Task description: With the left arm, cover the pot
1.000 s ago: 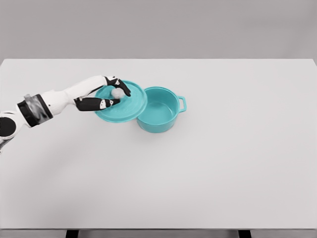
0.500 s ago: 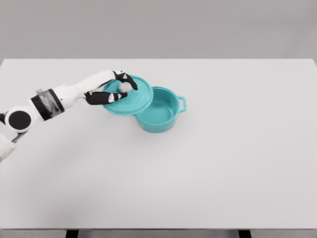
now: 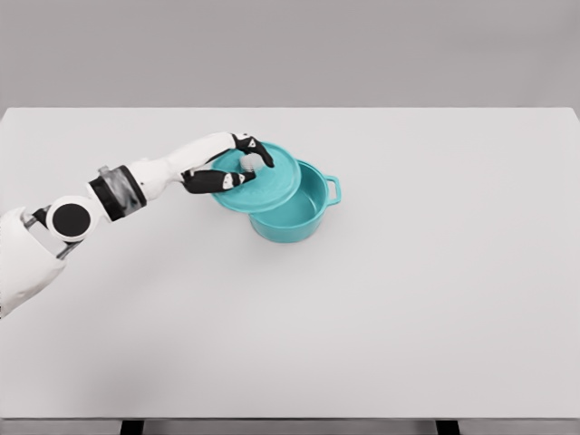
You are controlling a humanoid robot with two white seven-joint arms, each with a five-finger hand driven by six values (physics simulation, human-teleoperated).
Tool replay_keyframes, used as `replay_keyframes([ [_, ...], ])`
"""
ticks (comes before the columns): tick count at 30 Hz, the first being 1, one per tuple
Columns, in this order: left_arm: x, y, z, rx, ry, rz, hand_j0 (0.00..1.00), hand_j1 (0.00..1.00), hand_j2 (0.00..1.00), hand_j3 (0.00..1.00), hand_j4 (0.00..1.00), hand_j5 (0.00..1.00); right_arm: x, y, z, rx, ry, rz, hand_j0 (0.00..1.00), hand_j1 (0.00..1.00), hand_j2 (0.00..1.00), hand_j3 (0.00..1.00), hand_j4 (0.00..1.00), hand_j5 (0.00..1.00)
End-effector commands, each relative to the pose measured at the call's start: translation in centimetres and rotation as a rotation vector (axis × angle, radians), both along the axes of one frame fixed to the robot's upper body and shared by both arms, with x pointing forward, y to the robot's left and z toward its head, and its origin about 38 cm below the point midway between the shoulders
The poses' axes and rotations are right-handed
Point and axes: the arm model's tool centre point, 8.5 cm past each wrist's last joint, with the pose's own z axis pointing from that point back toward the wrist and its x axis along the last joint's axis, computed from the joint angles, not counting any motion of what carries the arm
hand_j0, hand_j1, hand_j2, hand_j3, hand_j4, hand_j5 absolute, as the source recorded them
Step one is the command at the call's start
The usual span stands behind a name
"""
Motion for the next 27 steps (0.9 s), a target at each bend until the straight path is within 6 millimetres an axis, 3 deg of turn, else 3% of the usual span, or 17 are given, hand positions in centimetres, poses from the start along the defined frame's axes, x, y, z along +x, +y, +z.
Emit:
replay_keyframes([
  [1,0.0,-0.8,-0.1,-0.012,0.001,-0.009,0.53,0.53,0.53,0.53,0.53,0.53,0.0,0.0,0.0,0.0,0.0,0.001,1.0,1.0,1.0,1.0,1.0,1.0],
  [15,0.5,-3.1,-1.1,-0.033,0.014,-0.02,0.52,0.52,0.52,0.52,0.52,0.52,0.0,0.0,0.0,0.0,0.0,0.001,1.0,1.0,1.0,1.0,1.0,1.0],
  [27,0.8,-3.1,-1.9,-0.017,0.018,-0.008,0.52,0.52,0.52,0.52,0.52,0.52,0.0,0.0,0.0,0.0,0.0,0.001,1.0,1.0,1.0,1.0,1.0,1.0],
])
